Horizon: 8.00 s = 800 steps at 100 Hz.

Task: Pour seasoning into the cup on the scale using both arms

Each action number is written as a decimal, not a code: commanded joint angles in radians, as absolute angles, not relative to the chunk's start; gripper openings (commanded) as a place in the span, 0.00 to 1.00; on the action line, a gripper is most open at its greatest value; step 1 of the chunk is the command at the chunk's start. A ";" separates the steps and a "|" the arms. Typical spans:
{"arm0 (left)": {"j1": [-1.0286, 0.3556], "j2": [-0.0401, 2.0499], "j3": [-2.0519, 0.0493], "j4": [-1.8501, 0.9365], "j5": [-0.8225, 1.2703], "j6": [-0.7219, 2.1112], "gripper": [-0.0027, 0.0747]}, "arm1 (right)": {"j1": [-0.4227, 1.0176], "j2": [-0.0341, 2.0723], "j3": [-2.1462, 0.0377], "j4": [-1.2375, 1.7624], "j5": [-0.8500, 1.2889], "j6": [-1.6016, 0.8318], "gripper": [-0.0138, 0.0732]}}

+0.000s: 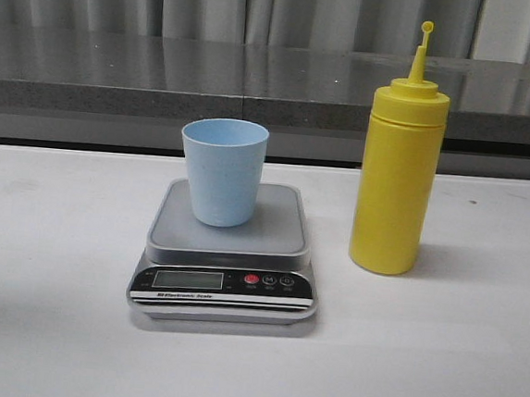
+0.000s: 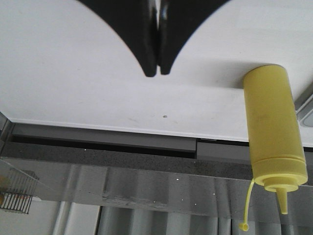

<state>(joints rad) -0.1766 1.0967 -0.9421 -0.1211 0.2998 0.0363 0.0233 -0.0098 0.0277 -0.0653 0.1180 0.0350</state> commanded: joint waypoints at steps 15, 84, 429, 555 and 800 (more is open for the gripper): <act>-0.174 0.775 -0.653 -0.108 0.006 0.039 0.72 | 0.018 -0.026 0.029 -0.075 0.044 0.033 0.08; -0.174 0.219 -0.290 -0.086 -0.021 0.039 0.66 | 0.018 -0.026 0.029 -0.075 0.044 0.033 0.08; -0.174 0.219 -0.290 -0.086 -0.019 0.039 0.01 | 0.206 1.721 -0.477 -0.307 -1.146 0.159 0.89; -0.174 0.219 -0.290 -0.086 -0.019 0.039 0.01 | 0.205 1.794 -0.610 -0.395 -1.163 0.174 0.40; -0.174 0.219 -0.290 -0.086 -0.019 0.039 0.01 | 0.615 1.734 -1.230 -1.552 0.351 -0.100 0.40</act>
